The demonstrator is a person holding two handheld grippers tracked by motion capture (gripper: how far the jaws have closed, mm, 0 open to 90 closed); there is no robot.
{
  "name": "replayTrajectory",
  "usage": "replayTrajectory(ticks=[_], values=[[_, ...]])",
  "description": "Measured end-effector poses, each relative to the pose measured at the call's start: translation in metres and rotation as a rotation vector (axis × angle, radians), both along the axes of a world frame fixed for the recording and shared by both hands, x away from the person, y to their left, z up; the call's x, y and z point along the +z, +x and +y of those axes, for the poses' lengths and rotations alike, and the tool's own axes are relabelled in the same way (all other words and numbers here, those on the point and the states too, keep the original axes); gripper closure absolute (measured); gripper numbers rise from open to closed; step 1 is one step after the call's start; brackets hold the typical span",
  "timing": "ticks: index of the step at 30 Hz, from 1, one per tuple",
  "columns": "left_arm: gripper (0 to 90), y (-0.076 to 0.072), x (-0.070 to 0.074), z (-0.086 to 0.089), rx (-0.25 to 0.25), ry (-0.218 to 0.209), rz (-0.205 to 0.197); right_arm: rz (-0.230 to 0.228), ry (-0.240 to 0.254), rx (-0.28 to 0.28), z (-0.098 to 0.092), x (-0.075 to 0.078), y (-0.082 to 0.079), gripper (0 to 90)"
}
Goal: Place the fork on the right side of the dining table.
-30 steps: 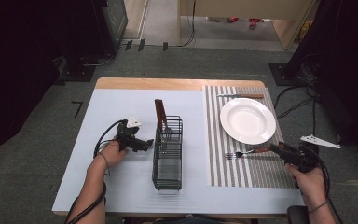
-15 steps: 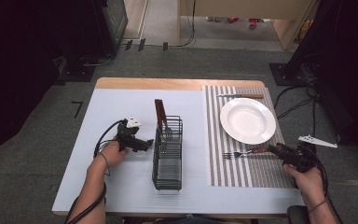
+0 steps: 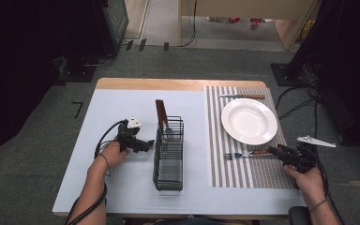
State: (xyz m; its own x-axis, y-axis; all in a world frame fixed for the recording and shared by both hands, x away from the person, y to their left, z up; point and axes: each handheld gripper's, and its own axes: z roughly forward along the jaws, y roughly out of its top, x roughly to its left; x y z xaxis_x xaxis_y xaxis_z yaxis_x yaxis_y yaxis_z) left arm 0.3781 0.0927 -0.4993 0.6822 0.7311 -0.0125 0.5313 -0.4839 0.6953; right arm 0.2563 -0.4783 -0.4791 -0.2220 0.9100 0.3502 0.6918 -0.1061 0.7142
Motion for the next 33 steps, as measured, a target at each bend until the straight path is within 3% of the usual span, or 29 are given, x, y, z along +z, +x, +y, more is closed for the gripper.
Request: replayTrajectory(ticks=[19, 27, 33], values=[[0.0, 0.0000, 0.0000, 0.0000, 0.000, 0.000, 0.000, 0.058, -0.053, -0.003, 0.0022, -0.0071, 0.0031, 45.0], [0.0, 0.0000, 0.0000, 0.0000, 0.000, 0.000, 0.000, 0.048, -0.077, -0.012, 0.0023, -0.0077, 0.0032, 42.1], [0.0, 0.0000, 0.0000, 0.0000, 0.000, 0.000, 0.000, 0.035, -0.063, -0.021, 0.0017, -0.0074, 0.0032, 41.3]])
